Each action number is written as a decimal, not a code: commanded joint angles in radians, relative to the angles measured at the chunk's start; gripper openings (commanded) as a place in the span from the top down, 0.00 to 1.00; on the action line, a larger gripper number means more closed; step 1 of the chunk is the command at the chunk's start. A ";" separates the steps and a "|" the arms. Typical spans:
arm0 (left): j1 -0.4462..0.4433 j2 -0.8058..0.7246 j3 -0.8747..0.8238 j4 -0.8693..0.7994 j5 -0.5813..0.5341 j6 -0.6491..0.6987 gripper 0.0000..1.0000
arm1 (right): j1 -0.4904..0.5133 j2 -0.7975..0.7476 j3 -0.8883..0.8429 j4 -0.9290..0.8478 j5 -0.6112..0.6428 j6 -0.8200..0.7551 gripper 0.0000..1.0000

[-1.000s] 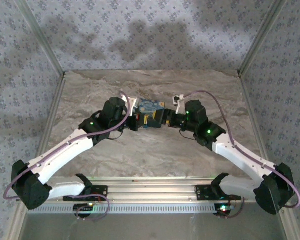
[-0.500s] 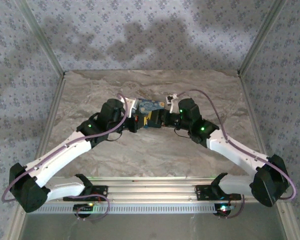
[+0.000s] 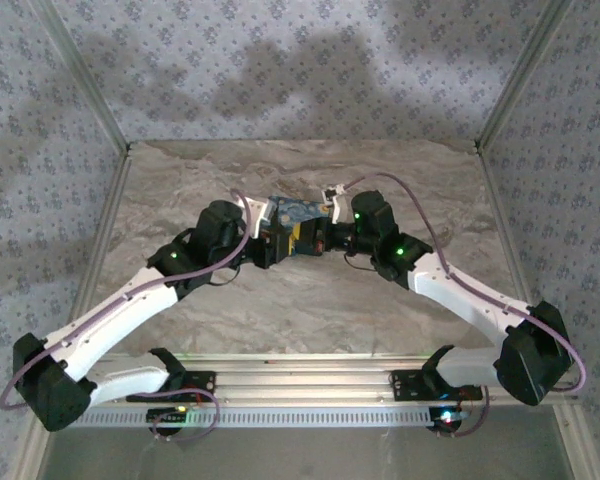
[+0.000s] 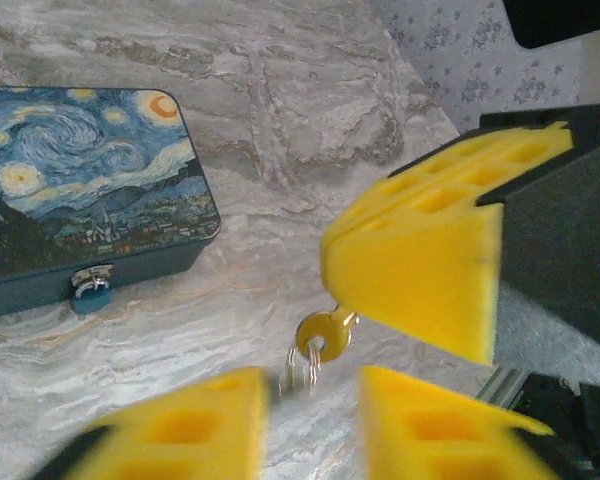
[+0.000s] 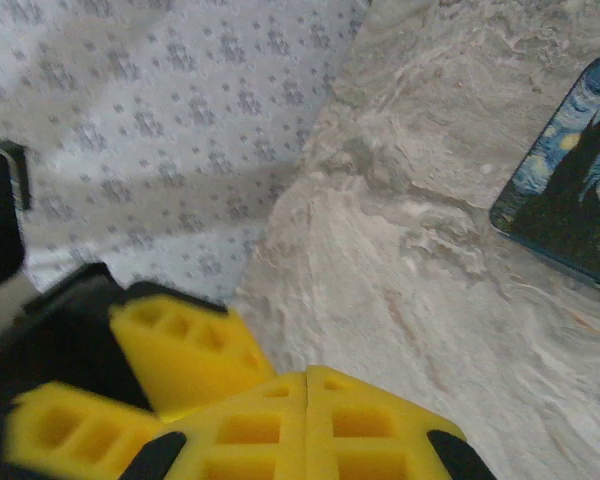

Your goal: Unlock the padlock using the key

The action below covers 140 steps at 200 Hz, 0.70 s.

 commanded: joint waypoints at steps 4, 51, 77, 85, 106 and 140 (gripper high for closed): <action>0.016 -0.083 -0.004 -0.029 0.011 0.045 0.46 | -0.060 -0.014 0.104 -0.176 -0.104 -0.216 1.00; 0.156 -0.156 -0.110 0.201 0.432 -0.013 0.35 | -0.106 -0.002 0.236 -0.375 -0.349 -0.477 1.00; 0.154 -0.121 -0.125 0.340 0.560 -0.068 0.38 | -0.108 0.000 0.238 -0.375 -0.425 -0.502 1.00; 0.154 -0.115 -0.130 0.373 0.575 -0.083 0.39 | -0.108 0.002 0.238 -0.372 -0.443 -0.505 1.00; 0.153 -0.105 -0.139 0.429 0.589 -0.103 0.40 | -0.109 0.000 0.269 -0.365 -0.473 -0.504 1.00; 0.153 -0.076 -0.145 0.460 0.582 -0.130 0.45 | -0.108 -0.002 0.262 -0.339 -0.474 -0.486 1.00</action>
